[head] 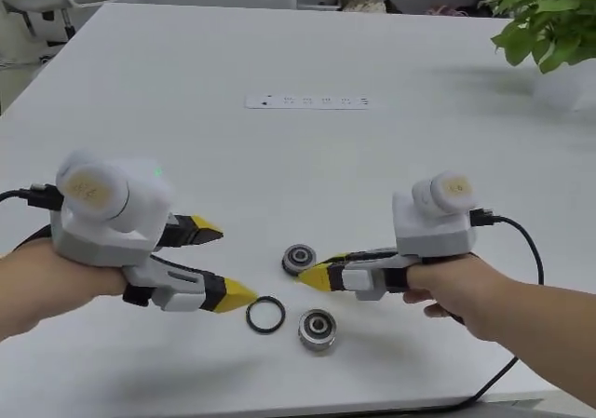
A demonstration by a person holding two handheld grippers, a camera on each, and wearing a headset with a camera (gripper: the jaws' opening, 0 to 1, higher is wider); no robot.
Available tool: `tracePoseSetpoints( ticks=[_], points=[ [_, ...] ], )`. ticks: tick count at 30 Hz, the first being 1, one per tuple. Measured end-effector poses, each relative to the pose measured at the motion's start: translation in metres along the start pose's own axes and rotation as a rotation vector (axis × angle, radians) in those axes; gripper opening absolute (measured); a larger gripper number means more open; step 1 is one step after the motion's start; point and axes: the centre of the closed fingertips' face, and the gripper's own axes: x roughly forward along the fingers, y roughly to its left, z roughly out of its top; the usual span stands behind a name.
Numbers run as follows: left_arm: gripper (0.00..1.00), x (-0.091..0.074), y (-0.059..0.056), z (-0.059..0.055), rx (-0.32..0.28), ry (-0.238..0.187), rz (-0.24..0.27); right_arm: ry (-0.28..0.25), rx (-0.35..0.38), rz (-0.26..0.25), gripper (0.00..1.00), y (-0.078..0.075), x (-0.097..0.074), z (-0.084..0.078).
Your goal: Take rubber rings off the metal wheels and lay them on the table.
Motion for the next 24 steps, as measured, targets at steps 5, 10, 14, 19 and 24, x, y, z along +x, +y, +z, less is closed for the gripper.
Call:
tracePoseSetpoints(
  ticks=[5,10,14,19,24],
  points=[
    [0.55,0.007,0.005,0.004,0.005,0.005,-0.002,-0.002,-0.033,-0.023,0.2,-0.006,-0.001,0.001],
    [0.55,0.016,0.008,0.006,0.002,0.01,-0.009,0.005,-0.085,-0.058,0.23,-0.015,-0.002,0.0],
    [0.53,0.023,0.009,0.007,-0.001,0.018,-0.019,0.015,-0.138,-0.082,0.25,-0.022,-0.002,-0.002],
    [0.5,0.031,0.011,0.008,0.0,0.026,-0.027,0.023,-0.174,-0.095,0.27,-0.027,-0.002,-0.004],
    [0.46,0.041,0.013,0.012,-0.024,0.021,-0.041,0.033,-0.203,-0.097,0.27,-0.029,-0.001,-0.006]
  ],
)
